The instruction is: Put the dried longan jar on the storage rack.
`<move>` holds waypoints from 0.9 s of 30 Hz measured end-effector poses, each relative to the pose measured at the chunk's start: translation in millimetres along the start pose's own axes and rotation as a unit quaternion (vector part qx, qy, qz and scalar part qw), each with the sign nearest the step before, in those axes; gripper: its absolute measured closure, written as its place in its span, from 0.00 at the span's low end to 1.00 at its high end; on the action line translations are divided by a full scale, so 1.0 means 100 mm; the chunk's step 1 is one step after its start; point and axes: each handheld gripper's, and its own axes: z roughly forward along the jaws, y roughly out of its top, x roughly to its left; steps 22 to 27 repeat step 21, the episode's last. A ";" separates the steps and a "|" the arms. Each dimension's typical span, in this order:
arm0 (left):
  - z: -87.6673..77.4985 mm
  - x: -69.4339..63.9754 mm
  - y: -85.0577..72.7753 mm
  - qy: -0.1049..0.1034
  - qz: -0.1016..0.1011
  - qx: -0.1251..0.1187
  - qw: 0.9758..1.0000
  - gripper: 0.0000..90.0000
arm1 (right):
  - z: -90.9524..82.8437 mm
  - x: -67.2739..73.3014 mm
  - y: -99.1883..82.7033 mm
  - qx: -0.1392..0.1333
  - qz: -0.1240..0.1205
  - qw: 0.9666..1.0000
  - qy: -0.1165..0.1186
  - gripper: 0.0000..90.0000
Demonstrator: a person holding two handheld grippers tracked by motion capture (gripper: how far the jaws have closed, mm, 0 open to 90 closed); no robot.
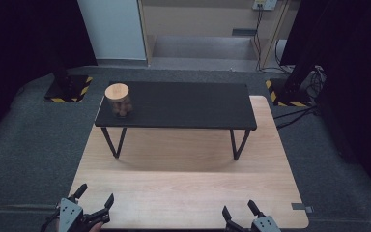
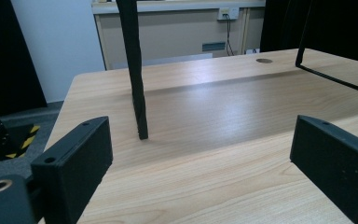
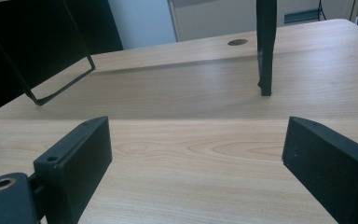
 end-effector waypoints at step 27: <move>0.02 -0.02 0.03 0.003 0.008 0.003 1.000 0.04 | -0.02 -0.03 -0.02 -0.002 0.001 1.000 -0.005 0.09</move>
